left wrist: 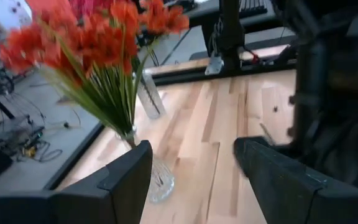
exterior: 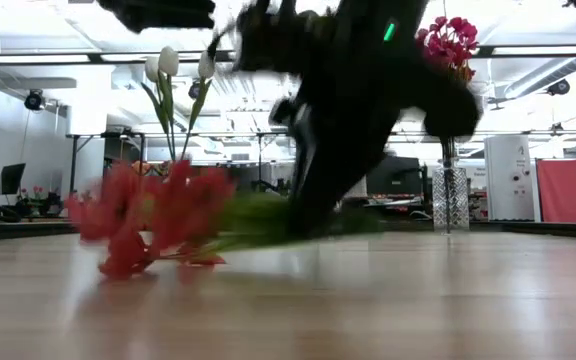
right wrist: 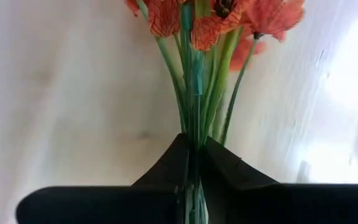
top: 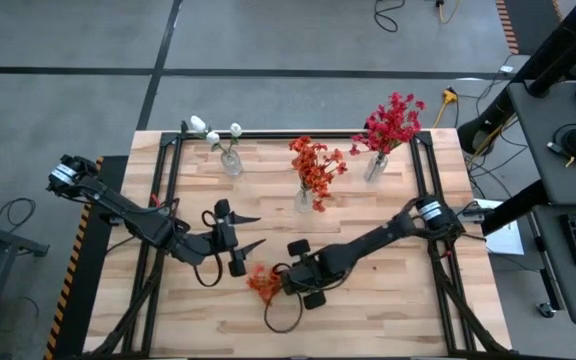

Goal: Sort flowers into vase by color
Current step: Put the orange flowers into the bottom transparent vase

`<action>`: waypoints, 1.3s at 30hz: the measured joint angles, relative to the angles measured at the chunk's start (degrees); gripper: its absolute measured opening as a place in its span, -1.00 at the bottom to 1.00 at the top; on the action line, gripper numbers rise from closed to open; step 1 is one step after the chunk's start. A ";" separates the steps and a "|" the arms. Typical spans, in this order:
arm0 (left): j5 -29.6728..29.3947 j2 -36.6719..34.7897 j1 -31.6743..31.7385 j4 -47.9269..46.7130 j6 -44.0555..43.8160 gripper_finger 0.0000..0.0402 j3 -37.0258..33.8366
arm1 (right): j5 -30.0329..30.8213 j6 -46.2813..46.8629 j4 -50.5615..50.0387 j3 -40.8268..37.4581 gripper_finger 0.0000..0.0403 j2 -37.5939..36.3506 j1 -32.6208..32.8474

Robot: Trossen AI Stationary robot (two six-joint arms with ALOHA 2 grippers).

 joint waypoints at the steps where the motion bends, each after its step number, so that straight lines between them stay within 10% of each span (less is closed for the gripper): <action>1: 0.00 -0.10 0.00 0.16 1.02 0.17 0.40 | 0.00 0.52 -0.76 0.00 -0.91 -1.02 0.60; 11: 3.99 -0.16 0.61 1.72 5.87 0.17 -1.24 | 0.00 0.48 3.94 -5.55 -0.91 -15.44 5.10; 23: 14.39 1.28 6.42 21.38 5.03 0.17 -10.35 | 0.32 -10.00 46.75 -31.01 -0.91 -35.24 4.17; 39: 28.65 24.23 28.78 44.19 0.35 0.17 -8.17 | 8.07 -21.70 75.90 -37.53 -0.91 -40.06 -1.24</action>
